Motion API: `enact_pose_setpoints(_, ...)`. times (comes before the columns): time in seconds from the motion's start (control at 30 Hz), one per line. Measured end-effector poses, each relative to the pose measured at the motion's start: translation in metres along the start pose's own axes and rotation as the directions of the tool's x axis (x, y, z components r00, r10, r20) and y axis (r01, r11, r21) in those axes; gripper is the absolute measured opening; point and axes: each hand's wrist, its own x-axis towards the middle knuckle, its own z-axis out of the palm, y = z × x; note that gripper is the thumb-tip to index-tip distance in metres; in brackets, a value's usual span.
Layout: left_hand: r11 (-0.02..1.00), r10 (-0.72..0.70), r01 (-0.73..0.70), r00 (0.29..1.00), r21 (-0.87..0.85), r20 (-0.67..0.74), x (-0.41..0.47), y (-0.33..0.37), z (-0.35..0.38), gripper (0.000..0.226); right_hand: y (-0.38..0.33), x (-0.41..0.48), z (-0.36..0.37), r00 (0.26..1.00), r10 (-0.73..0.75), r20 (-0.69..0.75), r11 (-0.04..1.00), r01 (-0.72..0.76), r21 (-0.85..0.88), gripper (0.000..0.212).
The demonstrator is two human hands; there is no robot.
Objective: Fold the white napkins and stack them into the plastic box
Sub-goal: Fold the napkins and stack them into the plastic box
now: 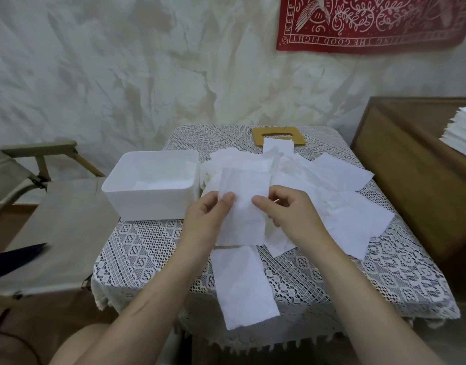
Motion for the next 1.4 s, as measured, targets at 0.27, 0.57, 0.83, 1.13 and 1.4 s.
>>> enact_pose_setpoints(0.27, 0.974, -0.215, 0.224, 0.959, -0.032, 0.186, 0.0, 0.001, 0.005, 0.048, 0.0, 0.001, -0.003, 0.988, 0.109, 0.114, 0.957, -0.135, 0.256, 0.018)
enact_pose_setpoints(0.57, 0.991, -0.076, 0.079, 0.997, -0.104, 0.031, 0.009, -0.002, 0.003, 0.034, 0.006, 0.0, -0.009, 0.983, 0.18, 0.04, 0.981, -0.183, 0.065, 0.017)
enact_pose_setpoints(0.83, 0.907, -0.28, 0.352, 0.914, -0.231, 0.293, 0.001, 0.001, 0.004, 0.051, -0.002, -0.004, -0.006, 0.97, 0.183, 0.159, 0.946, -0.218, 0.241, 0.026)
enact_pose_setpoints(1.13, 0.959, -0.21, 0.224, 0.973, -0.174, 0.096, 0.003, -0.003, 0.001, 0.012, 0.007, -0.003, 0.002, 0.982, 0.189, -0.007, 0.978, -0.188, 0.091, 0.015)
enact_pose_setpoints(1.4, 0.979, -0.193, 0.193, 0.981, -0.061, 0.007, 0.003, -0.005, -0.003, 0.024, 0.01, -0.002, 0.008, 0.974, 0.225, -0.009, 0.974, -0.225, 0.017, 0.017)
